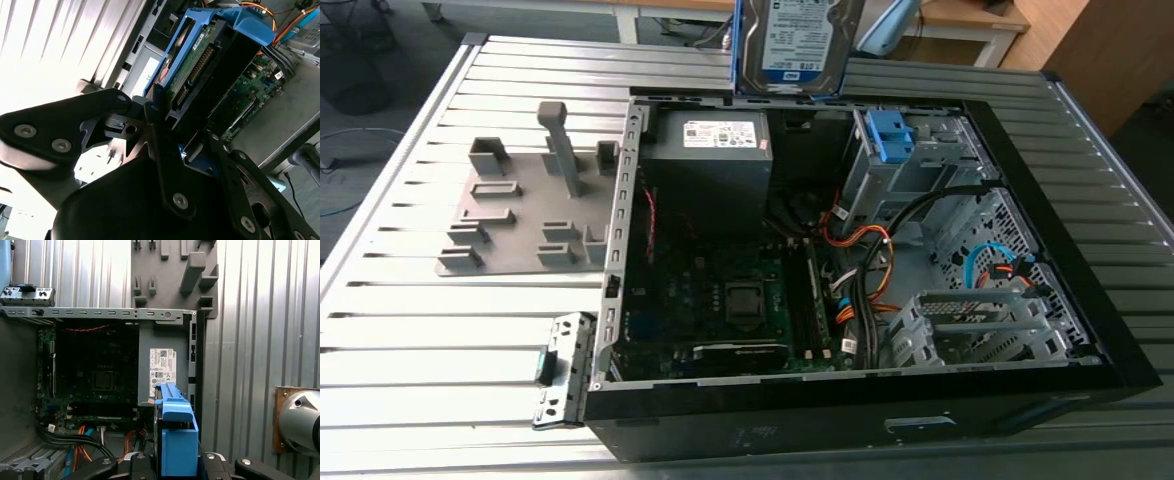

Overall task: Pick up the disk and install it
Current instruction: 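Pick up the disk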

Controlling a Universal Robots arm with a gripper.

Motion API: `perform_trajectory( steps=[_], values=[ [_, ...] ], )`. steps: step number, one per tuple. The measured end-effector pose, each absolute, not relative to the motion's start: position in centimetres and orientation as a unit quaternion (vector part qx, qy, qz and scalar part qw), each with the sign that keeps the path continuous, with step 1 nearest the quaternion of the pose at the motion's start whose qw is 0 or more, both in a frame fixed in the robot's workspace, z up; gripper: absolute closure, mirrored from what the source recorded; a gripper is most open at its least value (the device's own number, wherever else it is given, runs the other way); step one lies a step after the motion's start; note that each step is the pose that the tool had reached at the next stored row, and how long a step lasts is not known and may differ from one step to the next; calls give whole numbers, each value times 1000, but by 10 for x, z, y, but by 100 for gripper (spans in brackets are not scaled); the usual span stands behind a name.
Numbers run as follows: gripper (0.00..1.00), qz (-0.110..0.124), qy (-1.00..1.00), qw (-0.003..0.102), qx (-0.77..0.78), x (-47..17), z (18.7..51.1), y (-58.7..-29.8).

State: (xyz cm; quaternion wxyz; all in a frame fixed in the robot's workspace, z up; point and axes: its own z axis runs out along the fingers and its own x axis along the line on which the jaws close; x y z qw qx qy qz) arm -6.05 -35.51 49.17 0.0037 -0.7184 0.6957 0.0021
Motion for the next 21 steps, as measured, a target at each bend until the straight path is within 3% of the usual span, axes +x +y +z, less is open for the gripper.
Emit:
perform_trajectory(
  steps=[21],
  values=[
    [64, 2, 696, 4, -718, -59, 492, -369]
  ],
)
